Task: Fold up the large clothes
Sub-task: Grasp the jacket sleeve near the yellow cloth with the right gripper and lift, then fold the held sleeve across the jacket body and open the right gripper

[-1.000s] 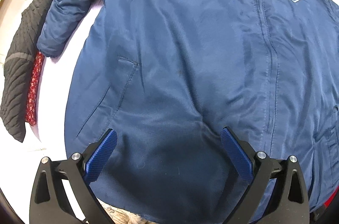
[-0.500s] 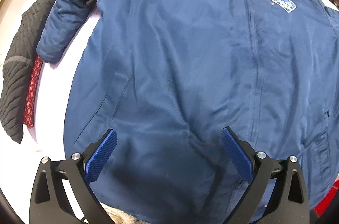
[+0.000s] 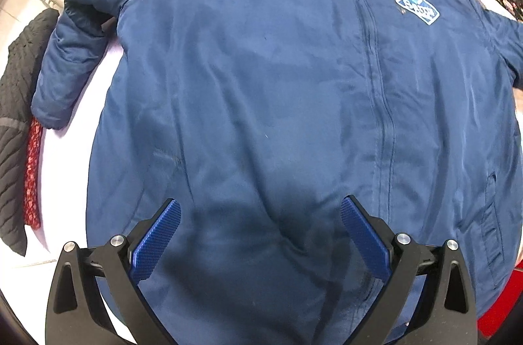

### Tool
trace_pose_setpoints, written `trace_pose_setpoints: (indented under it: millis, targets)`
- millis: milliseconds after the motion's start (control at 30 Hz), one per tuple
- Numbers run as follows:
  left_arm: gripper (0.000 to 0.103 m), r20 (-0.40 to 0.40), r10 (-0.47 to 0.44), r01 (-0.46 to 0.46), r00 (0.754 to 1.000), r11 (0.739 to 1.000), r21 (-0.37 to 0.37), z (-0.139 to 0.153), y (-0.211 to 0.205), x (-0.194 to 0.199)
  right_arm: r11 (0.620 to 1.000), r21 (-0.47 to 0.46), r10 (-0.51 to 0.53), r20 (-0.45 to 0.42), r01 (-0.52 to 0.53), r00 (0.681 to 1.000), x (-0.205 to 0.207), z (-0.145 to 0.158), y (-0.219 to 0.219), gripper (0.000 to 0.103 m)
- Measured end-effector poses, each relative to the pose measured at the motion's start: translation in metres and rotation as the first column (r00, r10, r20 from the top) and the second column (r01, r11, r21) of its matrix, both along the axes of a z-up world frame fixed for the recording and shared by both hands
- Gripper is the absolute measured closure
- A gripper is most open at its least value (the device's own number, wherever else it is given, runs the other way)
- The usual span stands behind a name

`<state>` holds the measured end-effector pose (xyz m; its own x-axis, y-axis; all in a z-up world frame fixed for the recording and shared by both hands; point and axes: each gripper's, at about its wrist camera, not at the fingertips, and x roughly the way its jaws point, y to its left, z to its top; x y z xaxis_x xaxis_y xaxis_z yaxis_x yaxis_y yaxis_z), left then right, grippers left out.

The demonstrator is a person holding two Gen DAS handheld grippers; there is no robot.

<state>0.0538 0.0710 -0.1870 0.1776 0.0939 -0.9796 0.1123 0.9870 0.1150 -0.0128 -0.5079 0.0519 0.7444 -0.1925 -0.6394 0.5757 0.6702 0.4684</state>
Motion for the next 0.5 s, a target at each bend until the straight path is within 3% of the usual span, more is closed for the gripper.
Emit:
trace_pose_setpoints:
  millis: [167, 267, 367, 500]
  targets:
    - [0.006, 0.016, 0.003, -0.002, 1.000, 1.000, -0.010, 0.001, 0.028, 0.011, 0.977, -0.140, 0.156, -0.059, -0.163, 0.986, 0.048, 0.022, 0.077, 0.094]
    - [0.006, 0.015, 0.024, -0.024, 1.000, 0.999, -0.023, 0.000, 0.048, 0.012, 0.932, -0.192, 0.290, -0.111, -0.307, 0.951, 0.088, 0.021, 0.146, 0.094]
    - [0.006, 0.025, 0.043, -0.042, 0.999, 0.999, -0.020, 0.001, 0.069, 0.013, 0.860, -0.231, 0.423, -0.174, -0.454, 0.889, 0.125, 0.012, 0.220, 0.094]
    - [0.006, 0.046, 0.058, -0.058, 0.997, 0.998, -0.008, 0.006, 0.100, 0.017, 0.748, -0.211, 0.586, -0.234, -0.629, 0.776, 0.166, -0.018, 0.323, 0.094]
